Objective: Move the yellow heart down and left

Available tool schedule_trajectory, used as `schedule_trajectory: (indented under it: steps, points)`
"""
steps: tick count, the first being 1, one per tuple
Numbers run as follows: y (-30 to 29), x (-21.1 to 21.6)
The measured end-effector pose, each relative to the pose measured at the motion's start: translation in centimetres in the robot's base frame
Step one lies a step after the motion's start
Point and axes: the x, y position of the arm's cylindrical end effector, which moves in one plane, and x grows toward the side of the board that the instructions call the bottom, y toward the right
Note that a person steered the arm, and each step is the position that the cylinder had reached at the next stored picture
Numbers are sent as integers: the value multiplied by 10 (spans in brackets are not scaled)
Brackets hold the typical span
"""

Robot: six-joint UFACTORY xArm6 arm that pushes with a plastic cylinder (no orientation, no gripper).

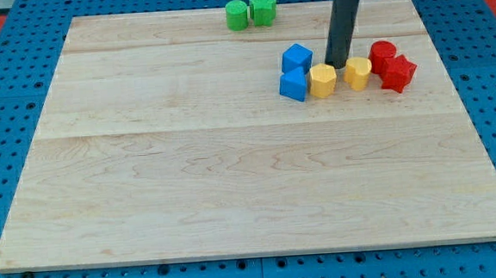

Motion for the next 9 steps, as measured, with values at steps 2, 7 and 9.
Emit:
schedule_trajectory:
  steps: [2,7,9]
  points:
    - [6,20]
    - [17,-3]
    - [52,11]
